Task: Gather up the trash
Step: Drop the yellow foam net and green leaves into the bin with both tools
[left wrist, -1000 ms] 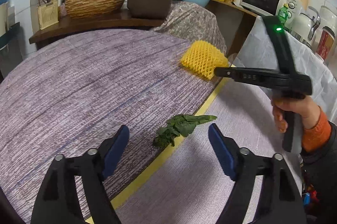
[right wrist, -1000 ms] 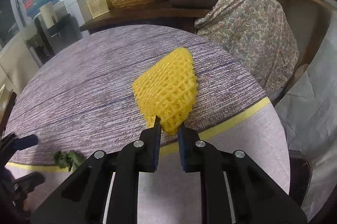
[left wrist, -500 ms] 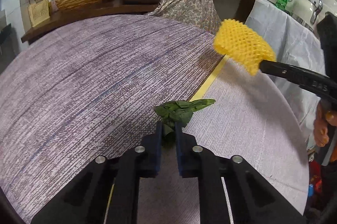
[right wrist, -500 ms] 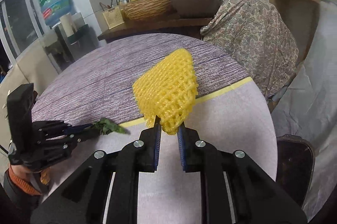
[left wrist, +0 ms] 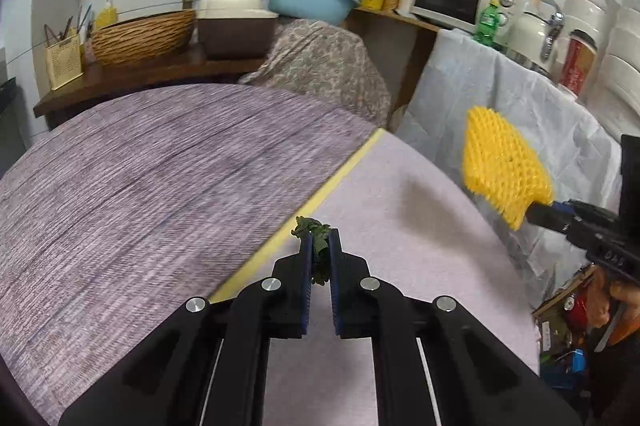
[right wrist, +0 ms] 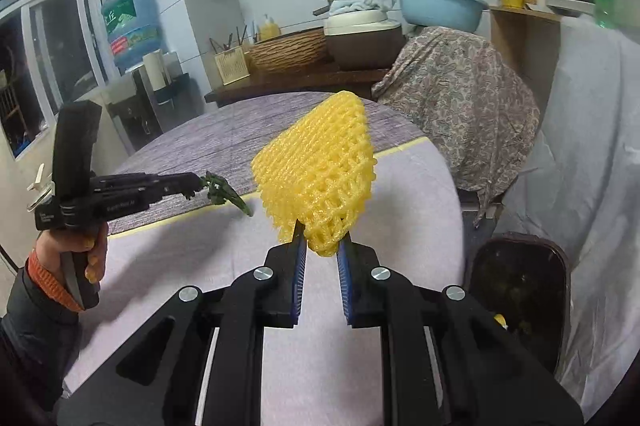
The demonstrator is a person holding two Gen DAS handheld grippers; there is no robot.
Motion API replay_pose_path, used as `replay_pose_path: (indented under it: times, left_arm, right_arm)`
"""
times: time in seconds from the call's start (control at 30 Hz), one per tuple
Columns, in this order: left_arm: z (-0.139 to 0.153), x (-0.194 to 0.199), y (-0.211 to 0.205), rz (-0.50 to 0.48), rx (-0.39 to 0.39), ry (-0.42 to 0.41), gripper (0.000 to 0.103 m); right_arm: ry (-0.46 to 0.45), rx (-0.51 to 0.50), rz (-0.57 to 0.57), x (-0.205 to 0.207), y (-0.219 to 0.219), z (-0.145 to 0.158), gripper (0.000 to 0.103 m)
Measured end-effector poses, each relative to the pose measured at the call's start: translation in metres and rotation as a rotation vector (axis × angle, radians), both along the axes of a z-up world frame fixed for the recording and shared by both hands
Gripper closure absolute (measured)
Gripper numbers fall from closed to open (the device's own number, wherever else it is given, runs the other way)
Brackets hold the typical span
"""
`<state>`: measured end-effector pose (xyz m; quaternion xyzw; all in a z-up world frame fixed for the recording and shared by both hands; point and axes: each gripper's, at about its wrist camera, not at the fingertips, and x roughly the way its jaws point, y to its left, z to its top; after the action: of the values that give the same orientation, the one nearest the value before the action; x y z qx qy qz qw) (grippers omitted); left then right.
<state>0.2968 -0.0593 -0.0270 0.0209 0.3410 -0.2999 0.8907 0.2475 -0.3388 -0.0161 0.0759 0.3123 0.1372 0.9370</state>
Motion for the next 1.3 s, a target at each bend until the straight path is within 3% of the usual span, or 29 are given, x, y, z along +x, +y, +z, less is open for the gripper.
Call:
replay_pose_path:
  times: [0.4, 0.67, 0.97, 1.1, 1.2, 1.27, 1.3]
  left_arm:
    - [0.014, -0.062, -0.099, -0.176, -0.020, -0.019, 0.094]
    - [0.015, -0.081, -0.166, -0.275, -0.028, -0.007, 0.094]
    - [-0.009, -0.073, -0.230, -0.340, -0.002, 0.082, 0.094]
    - [-0.030, -0.067, -0.257, -0.340, 0.049, 0.114, 0.094]
    - [-0.044, -0.064, -0.273, -0.337, 0.088, 0.136, 0.094]
    - [-0.051, -0.062, -0.284, -0.336, 0.115, 0.144, 0.094]
    - [-0.055, -0.062, -0.289, -0.336, 0.127, 0.149, 0.094]
  right_arm:
    - [0.011, 0.049, -0.202, -0.073, -0.080, -0.032, 0.087]
    - [0.033, -0.039, -0.352, -0.090, -0.130, -0.052, 0.087]
    - [0.257, -0.024, -0.430, -0.047, -0.180, -0.141, 0.087]
    - [0.342, 0.010, -0.440, -0.030, -0.194, -0.180, 0.086]
    - [0.366, 0.011, -0.468, -0.030, -0.202, -0.195, 0.074]
    - [0.368, 0.022, -0.495, -0.034, -0.207, -0.198, 0.055]
    - [0.360, 0.038, -0.514, -0.039, -0.211, -0.198, 0.052]
